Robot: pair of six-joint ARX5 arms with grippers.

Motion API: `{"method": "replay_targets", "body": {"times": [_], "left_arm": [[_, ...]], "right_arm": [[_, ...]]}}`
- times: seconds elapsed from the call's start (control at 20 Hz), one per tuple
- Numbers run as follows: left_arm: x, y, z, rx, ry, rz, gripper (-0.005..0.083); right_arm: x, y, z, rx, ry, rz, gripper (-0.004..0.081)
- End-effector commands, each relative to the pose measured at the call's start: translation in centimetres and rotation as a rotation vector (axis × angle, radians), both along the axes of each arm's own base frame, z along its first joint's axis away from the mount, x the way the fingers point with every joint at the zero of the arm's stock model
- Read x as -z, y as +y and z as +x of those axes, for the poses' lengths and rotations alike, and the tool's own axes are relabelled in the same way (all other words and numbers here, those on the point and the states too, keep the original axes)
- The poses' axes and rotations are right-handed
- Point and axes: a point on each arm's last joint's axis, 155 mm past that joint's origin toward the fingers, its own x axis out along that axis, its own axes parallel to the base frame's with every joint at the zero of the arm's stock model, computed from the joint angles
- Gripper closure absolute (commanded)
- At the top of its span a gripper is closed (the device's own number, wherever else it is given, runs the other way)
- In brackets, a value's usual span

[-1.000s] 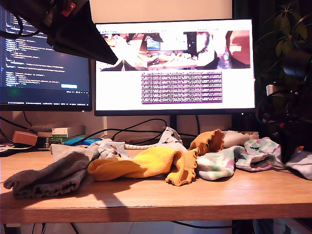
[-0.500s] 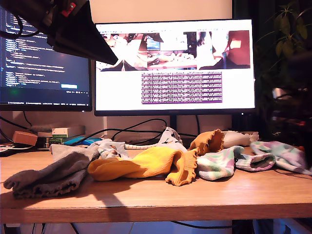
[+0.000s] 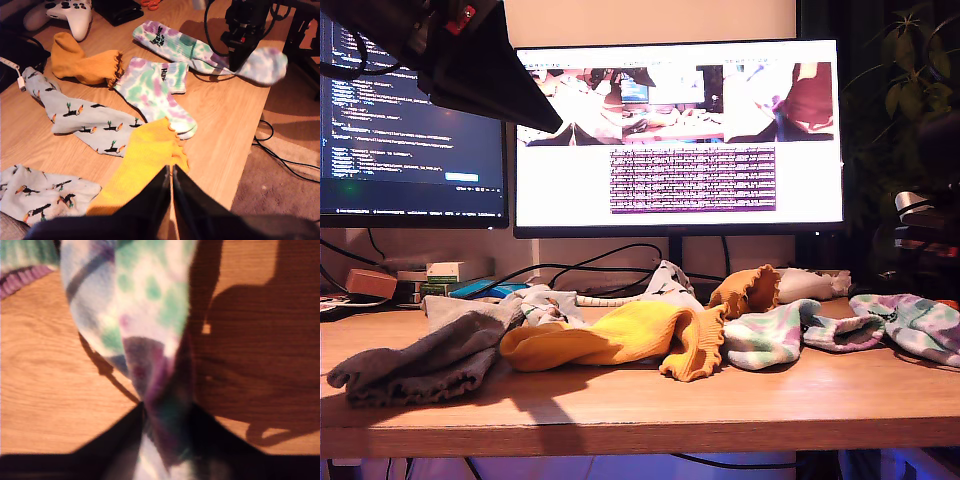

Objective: Pair up the socks based on colour and pattern, by placing them on top of one another

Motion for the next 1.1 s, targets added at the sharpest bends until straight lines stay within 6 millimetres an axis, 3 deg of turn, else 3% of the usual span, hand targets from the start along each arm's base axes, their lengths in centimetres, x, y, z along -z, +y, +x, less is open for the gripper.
{"method": "replay_targets", "body": {"times": [0.0, 0.15, 0.3, 0.5, 0.65, 0.8, 1.05], "left_arm": [[0.9, -0.1, -0.1, 0.013, 0.005, 0.016, 0.0797], [0.7, -0.1, 0.0, 0.016, -0.006, 0.013, 0.0797], [0.4, -0.3, 0.2, 0.015, -0.023, 0.002, 0.0797], [0.0, -0.4, 0.4, 0.015, -0.04, -0.007, 0.0797], [0.1, -0.4, 0.4, 0.015, -0.038, -0.006, 0.0797], [0.1, -0.4, 0.4, 0.015, -0.035, -0.005, 0.0797], [0.3, -0.3, 0.2, 0.015, -0.025, 0.001, 0.0797]], "right_arm": [[-1.3, -0.1, 0.4, 0.012, -0.064, -0.001, 0.027], [-5.2, 0.1, 2.7, -0.075, -0.259, -0.012, 0.0278], [-7.0, 0.6, 3.7, -0.169, -0.342, -0.026, 0.0279], [-8.0, 4.0, 5.6, -0.546, -0.481, -0.069, 0.0381], [-9.2, 6.7, 7.6, -0.815, -0.62, -0.143, 0.0385], [-9.4, 7.3, 8.6, -1.09, -0.674, -0.258, 0.0384], [-6.3, 6.2, 7.4, -1.319, -0.523, -0.352, 0.0385]]}}
